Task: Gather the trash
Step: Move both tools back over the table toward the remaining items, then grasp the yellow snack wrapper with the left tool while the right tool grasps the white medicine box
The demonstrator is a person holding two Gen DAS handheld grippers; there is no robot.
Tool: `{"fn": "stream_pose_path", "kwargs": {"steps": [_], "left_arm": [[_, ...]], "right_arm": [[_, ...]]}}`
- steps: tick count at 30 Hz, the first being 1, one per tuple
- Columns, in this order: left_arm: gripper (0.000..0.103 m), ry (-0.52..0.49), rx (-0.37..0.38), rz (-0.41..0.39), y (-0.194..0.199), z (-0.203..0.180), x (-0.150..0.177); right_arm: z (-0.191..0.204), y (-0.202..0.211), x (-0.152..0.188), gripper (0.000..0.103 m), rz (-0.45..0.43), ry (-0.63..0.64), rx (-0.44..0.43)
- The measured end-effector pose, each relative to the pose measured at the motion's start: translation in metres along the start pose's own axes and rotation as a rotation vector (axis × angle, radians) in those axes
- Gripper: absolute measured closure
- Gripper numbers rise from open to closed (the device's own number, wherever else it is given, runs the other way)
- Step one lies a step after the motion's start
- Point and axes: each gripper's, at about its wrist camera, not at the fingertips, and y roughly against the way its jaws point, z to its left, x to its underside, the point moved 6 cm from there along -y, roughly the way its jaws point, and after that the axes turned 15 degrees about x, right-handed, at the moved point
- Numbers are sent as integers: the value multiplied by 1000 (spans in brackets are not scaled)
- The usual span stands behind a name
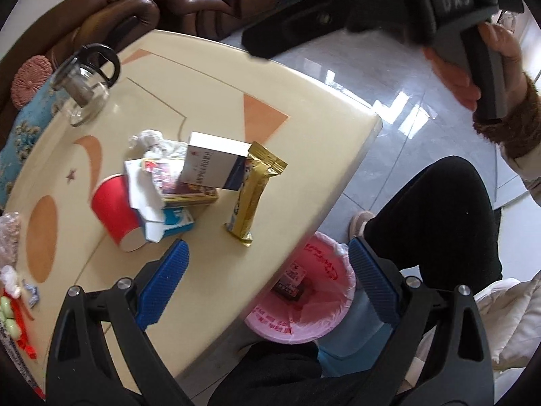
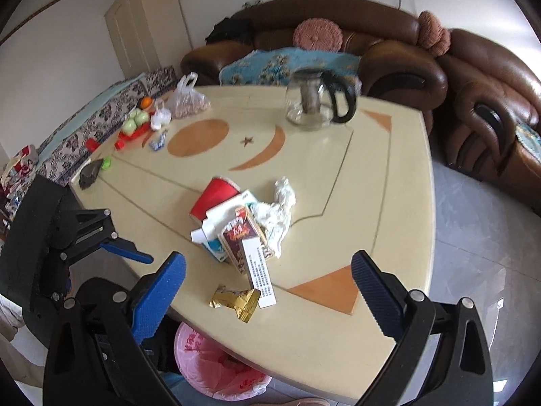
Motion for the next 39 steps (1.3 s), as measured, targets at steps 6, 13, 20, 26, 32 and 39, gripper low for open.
{"fn": "stream_pose_path", "kwargs": {"steps": [6, 13, 20, 26, 32, 39], "left_arm": [[10, 16, 60, 10, -24, 13, -1], [10, 91, 133, 19, -48, 32, -4], [10, 116, 167, 2, -64, 39, -9], [14, 113, 206, -19, -71, 38, -15], [25, 125, 250, -9, -80, 35, -12], [58, 170, 244, 1, -89, 42, -14]], "right_arm": [[14, -47, 9, 7, 87, 86, -26], [18, -94, 15, 7, 178, 139, -47], [24, -119, 19, 15, 215, 176, -67], [30, -131, 21, 38, 237, 191, -95], [32, -141, 24, 58, 251, 182, -121], [32, -142, 26, 68, 240, 177, -135]]}}
